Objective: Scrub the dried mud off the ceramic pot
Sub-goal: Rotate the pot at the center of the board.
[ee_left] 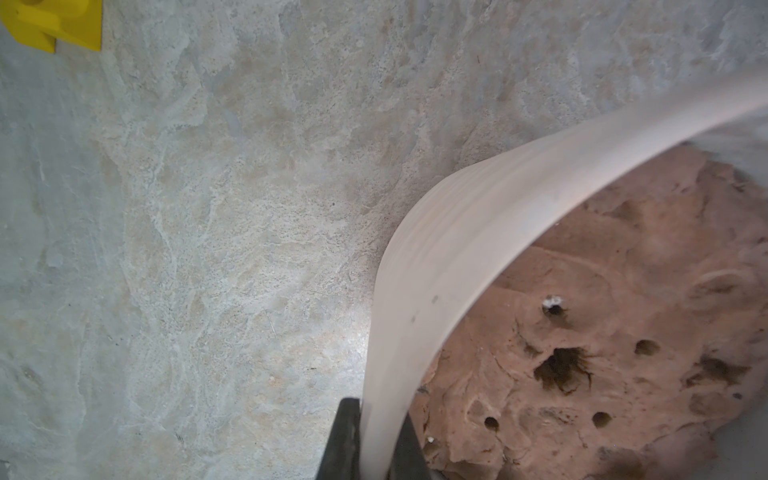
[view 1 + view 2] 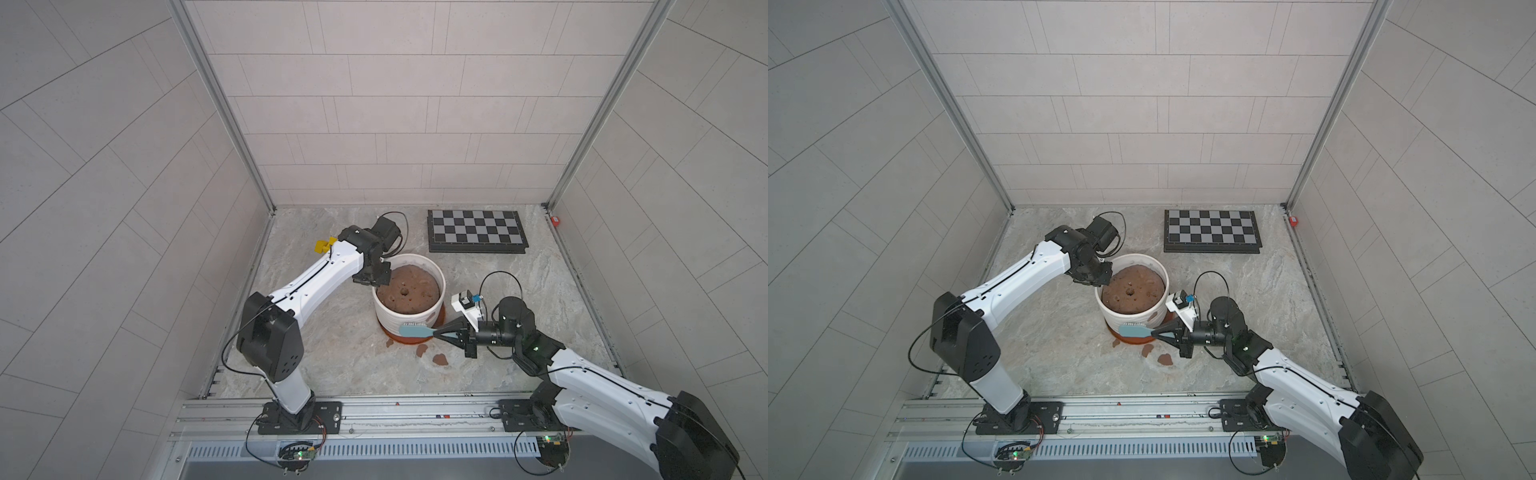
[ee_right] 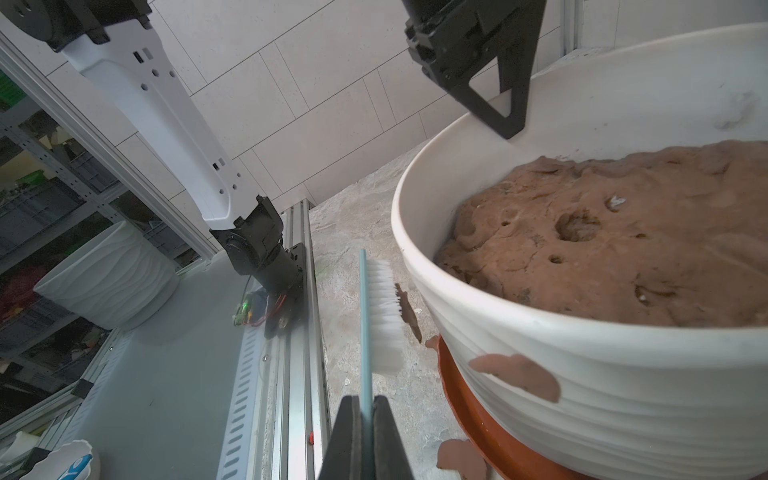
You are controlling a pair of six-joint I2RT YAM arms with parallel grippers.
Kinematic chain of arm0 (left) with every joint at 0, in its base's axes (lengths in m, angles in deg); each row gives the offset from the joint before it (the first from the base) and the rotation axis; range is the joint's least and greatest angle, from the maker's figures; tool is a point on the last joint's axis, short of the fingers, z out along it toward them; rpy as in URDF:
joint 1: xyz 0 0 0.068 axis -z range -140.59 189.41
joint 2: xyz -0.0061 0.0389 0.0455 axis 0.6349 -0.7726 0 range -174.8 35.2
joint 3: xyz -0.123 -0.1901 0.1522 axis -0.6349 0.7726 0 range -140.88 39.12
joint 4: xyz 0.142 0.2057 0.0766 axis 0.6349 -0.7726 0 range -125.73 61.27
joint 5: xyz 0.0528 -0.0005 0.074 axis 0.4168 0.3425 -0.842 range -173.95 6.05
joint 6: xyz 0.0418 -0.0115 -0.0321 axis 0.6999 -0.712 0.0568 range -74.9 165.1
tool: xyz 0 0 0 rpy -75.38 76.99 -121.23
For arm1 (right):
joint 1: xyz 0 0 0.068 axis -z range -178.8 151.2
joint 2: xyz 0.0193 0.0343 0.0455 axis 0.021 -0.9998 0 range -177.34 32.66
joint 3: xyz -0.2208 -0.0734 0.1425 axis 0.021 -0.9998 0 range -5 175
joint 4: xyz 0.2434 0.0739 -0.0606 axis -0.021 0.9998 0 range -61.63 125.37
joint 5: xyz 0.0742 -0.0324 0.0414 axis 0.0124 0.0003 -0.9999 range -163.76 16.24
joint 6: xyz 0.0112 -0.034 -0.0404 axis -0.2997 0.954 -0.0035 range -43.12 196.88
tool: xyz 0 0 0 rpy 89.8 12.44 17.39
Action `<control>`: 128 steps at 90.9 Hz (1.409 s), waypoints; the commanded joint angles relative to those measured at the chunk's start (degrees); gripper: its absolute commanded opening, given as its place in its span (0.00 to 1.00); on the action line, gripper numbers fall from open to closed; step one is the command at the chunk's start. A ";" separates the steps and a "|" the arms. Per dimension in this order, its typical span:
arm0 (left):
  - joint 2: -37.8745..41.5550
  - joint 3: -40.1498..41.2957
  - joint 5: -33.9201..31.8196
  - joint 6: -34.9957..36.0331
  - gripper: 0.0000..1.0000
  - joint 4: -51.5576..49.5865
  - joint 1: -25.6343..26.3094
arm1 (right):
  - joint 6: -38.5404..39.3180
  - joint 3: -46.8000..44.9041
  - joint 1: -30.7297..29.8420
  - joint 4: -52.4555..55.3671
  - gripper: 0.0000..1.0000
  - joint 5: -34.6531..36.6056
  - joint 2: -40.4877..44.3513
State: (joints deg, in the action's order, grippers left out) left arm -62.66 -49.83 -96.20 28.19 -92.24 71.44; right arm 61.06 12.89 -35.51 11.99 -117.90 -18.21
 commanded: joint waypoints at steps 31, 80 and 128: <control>-5.32 -7.96 7.26 25.00 0.00 -1.26 -3.36 | -0.44 0.21 0.39 7.78 0.00 2.48 6.60; -9.36 -14.06 10.94 32.55 0.00 -4.08 -5.44 | 1.07 4.37 2.04 3.81 0.00 1.34 -0.15; -9.66 -14.50 14.05 33.48 0.00 -4.13 -5.48 | 0.60 2.16 7.04 -0.47 0.00 6.89 -7.78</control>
State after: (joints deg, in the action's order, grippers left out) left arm -72.19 -62.03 -87.61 58.51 -94.09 65.94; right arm 61.46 16.21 -30.17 13.10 -117.79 -24.03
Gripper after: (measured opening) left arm 0.128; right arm 0.052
